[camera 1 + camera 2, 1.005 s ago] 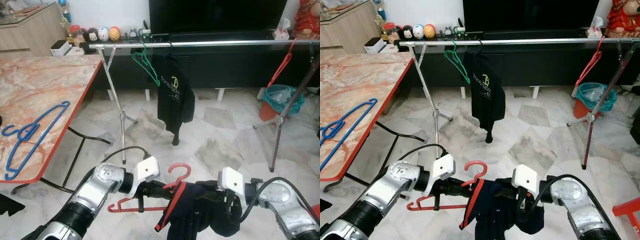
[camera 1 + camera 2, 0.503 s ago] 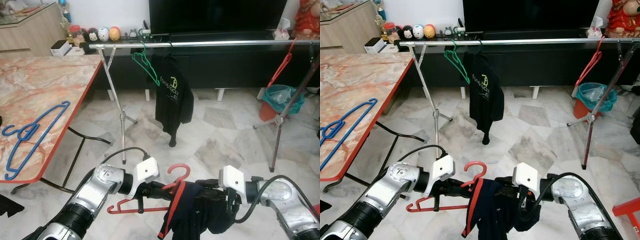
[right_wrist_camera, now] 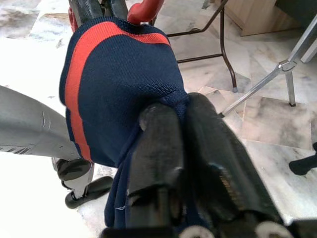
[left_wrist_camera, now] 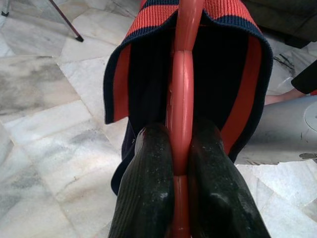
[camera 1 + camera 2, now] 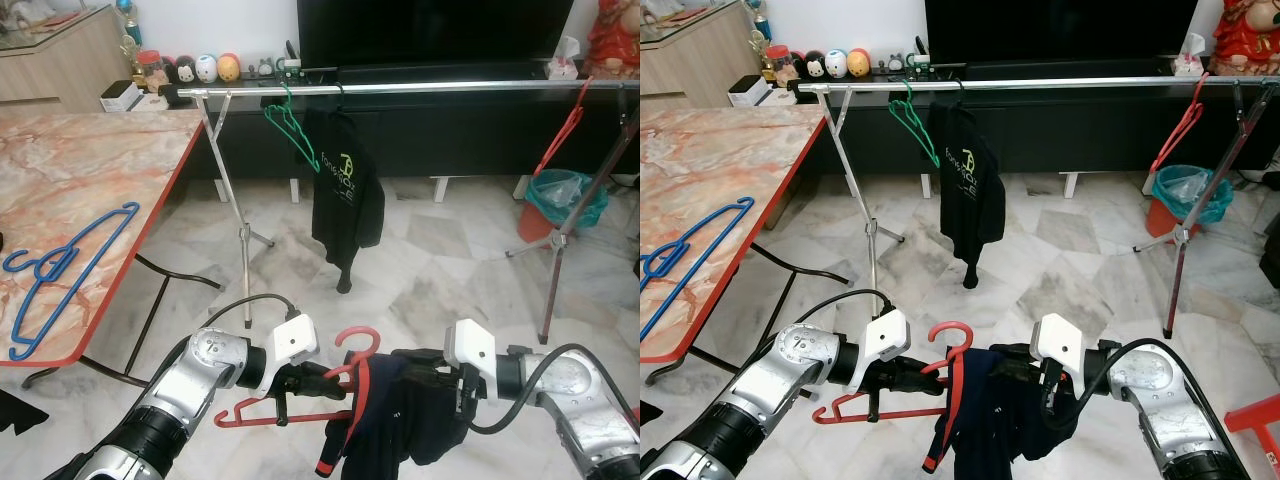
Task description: Hang hanger
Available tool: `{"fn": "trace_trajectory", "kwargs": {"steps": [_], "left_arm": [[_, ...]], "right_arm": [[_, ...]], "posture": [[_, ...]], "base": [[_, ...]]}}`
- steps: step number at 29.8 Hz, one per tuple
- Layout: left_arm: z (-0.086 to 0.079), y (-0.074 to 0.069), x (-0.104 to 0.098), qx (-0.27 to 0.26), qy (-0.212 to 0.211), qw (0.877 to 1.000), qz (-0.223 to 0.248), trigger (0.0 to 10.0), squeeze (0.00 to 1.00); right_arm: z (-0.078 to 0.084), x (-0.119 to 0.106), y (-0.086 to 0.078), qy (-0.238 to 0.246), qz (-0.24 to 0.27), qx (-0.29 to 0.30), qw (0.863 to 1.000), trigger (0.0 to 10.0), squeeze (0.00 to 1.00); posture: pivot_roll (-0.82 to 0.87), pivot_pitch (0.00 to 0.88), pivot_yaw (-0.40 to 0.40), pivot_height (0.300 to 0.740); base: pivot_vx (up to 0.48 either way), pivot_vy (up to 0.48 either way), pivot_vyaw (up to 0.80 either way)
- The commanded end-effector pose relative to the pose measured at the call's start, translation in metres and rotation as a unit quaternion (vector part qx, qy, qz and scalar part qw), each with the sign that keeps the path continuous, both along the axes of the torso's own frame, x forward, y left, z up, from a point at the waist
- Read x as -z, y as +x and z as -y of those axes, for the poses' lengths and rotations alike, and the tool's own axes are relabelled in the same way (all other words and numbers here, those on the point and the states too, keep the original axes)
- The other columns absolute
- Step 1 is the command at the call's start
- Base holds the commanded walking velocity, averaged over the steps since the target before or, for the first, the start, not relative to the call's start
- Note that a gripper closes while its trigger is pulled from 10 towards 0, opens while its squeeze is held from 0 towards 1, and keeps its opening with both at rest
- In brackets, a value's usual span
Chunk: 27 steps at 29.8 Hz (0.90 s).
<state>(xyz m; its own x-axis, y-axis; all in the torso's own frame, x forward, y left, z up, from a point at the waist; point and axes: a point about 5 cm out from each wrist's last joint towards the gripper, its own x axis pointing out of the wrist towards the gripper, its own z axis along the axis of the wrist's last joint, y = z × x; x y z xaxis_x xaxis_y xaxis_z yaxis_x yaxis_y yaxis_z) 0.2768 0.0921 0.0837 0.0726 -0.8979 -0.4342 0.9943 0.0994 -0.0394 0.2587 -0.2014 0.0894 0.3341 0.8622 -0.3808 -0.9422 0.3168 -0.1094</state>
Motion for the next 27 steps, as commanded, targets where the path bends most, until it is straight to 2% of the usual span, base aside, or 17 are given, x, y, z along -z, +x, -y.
{"fn": "trace_trajectory", "kwargs": {"steps": [1,7,13,27], "left_arm": [[-0.001,-0.002,0.001,0.007,0.007,1.000,0.001,10.0,0.00],[-0.002,-0.002,0.001,0.006,0.008,1.000,0.001,10.0,0.00],[-0.004,0.000,-0.001,0.005,0.012,1.000,0.008,10.0,0.00],[-0.021,0.003,-0.007,-0.003,0.019,1.000,0.013,10.0,0.00]], "right_arm": [[-0.004,-0.012,0.004,0.016,0.024,-0.007,1.000,0.0,0.00],[-0.004,-0.010,0.002,0.016,0.016,-0.008,1.000,0.0,0.00],[0.000,-0.002,-0.002,-0.004,0.005,-0.004,1.000,0.0,0.00],[0.012,0.004,-0.005,-0.027,-0.004,0.019,0.999,0.0,0.00]], "posture": [[-0.07,0.000,0.042,0.740],[-0.07,0.000,0.043,0.740],[-0.07,0.000,0.043,0.740],[-0.06,0.000,0.043,0.740]], "base": [[0.000,0.000,0.00],[0.000,0.000,0.00],[0.000,0.000,0.00],[0.000,0.000,0.00]]}}
